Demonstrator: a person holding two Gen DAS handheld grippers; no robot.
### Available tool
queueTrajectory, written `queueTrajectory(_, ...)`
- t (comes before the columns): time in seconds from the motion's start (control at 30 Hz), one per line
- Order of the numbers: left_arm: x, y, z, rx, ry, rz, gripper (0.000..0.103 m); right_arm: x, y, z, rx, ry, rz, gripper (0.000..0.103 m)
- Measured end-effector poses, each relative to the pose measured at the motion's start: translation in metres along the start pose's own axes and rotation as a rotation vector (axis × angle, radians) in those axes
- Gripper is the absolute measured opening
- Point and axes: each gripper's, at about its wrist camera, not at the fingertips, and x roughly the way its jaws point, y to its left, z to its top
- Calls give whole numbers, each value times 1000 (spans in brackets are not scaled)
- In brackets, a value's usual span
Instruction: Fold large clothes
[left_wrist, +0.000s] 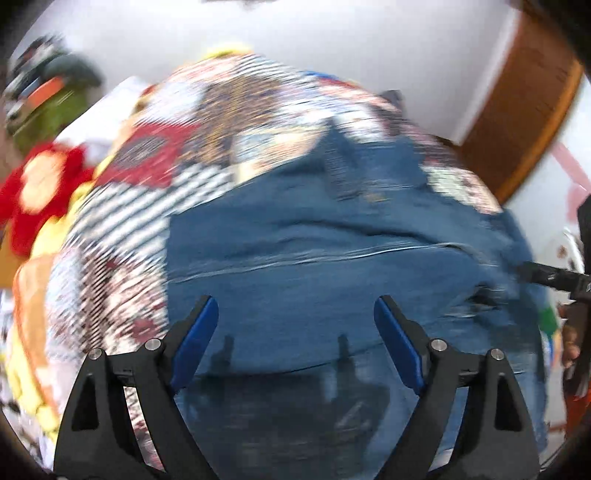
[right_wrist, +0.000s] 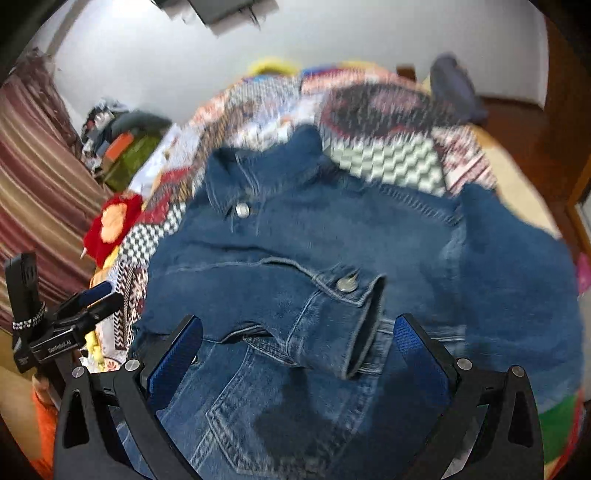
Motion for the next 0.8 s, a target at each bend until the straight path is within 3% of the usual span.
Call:
queueTrajectory(0.1,14,35,-11,-66,28,48,86,33,-10,10,80,94,26,102)
queueTrajectory(0.2,29,65,-23,-133,69,69,86,53,-15,14,119,134,8,99)
queueTrajectory(0.27,42,80,-32,-167,98,83,86,67,-18,17,133,162,25,93)
queueTrajectory(0.33,56,87,-40,-184,128,101,86,77,-27,16,181,184,53,77)
queueTrajectory(0.37,63,90,-44,-200,142,99,86,82,-31,14,207,184,54,74)
queueTrajectory(0.53,75,93,-62,-272,156,50,88,86,-29,11,169,166,7,41)
queueTrajectory(0.63,70,94,-61,-275,161,52,88,82,-24,14,149,164,43,26)
queueTrajectory(0.8,47,80,-50,-196,131,95,88,54,7,27,7,52,-17,22)
